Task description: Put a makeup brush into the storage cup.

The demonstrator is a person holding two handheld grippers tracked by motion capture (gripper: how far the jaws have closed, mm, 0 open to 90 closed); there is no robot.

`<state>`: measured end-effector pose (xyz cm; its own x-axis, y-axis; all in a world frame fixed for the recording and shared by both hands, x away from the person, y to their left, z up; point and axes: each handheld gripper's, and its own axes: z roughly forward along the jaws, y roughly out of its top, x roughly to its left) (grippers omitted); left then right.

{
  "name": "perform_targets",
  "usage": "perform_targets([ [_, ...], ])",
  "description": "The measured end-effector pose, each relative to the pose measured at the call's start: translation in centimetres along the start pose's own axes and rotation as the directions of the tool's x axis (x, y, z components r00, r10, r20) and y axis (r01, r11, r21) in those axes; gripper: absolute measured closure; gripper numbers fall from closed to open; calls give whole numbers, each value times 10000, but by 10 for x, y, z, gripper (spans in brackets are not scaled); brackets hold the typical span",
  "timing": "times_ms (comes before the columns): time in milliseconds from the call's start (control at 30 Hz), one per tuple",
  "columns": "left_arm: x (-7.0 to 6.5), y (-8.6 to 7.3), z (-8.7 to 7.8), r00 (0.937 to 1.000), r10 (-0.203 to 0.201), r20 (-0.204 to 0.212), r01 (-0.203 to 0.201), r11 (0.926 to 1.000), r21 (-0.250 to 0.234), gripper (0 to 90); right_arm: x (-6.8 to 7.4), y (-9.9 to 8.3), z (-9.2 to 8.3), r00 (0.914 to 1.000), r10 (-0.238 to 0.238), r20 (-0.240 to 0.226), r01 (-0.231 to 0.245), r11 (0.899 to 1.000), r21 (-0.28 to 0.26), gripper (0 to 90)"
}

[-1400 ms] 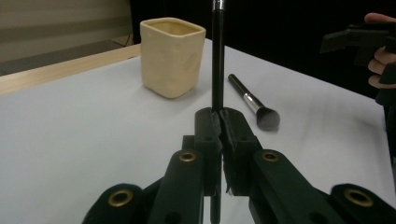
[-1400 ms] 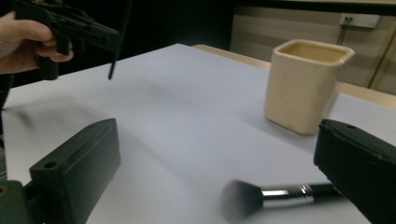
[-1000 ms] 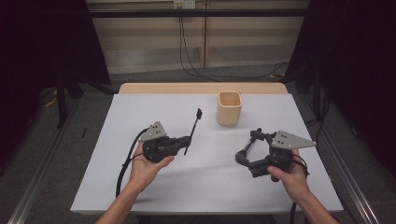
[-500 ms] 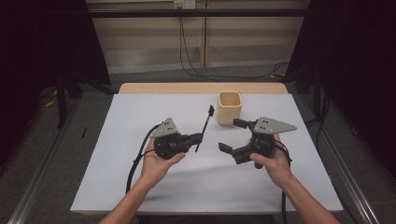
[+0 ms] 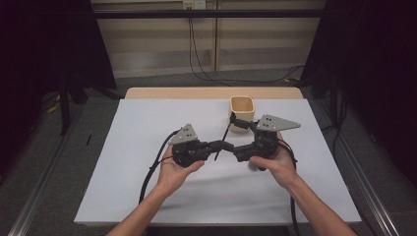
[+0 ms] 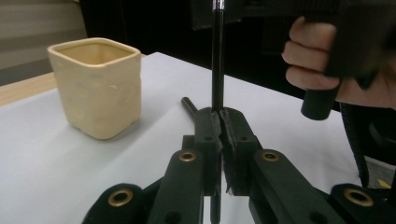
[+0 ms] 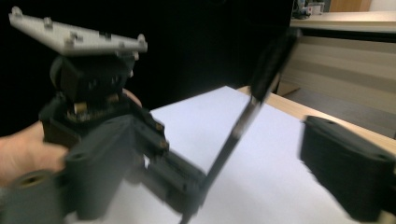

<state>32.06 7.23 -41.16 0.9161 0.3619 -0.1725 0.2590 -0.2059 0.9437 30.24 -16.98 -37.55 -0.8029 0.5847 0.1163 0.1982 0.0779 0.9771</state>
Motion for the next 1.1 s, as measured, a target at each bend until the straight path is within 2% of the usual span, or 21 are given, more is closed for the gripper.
perform_targets([
  [67, 0, 0, 1, 10000, -30, -7, 30, 10000, -41, 857, -1, 0, 0, 9999, 16, 117, -15, 10000, -67, 179],
  [200, 0, 2, 0, 9999, -161, -11, 160, 9996, -229, 857, -2, -3, 1, 9998, 175, 110, -174, 9998, -103, 308],
  [367, -1, 1, 0, 9999, -103, 16, 103, 9997, -210, 858, -2, -7, 2, 9995, 300, 62, -299, 9992, -259, 460],
  [433, 0, 1, 1, 9999, -120, 56, 120, 9998, -171, 857, -3, -8, 4, 9994, 345, -63, -346, 9993, -121, 518],
  [467, 0, 0, 1, 9999, -121, 40, 121, 9998, -157, 857, -4, -10, 6, 9987, 493, -82, -494, 9987, -86, 577],
  [633, 3, -3, 1, 10000, -67, 5, 67, 10000, -33, 857, -6, -13, 8, 9979, 619, -203, -619, 9981, -9, 707],
  [700, 2, -3, 1, 10000, -50, 17, 50, 10000, -15, 858, -5, -14, 8, 9988, 476, -148, -474, 9988, 88, 726],
  [900, 1, -5, 4, 9999, -54, 113, 54, 10000, 28, 860, -6, -13, 6, 9976, 643, -269, -642, 9979, 46, 833],
  [1100, 1, -7, 6, 9999, 48, 116, -49, 10000, 62, 858, -7, -14, 6, 9954, 875, -381, -869, 9961, 157, 851],
])
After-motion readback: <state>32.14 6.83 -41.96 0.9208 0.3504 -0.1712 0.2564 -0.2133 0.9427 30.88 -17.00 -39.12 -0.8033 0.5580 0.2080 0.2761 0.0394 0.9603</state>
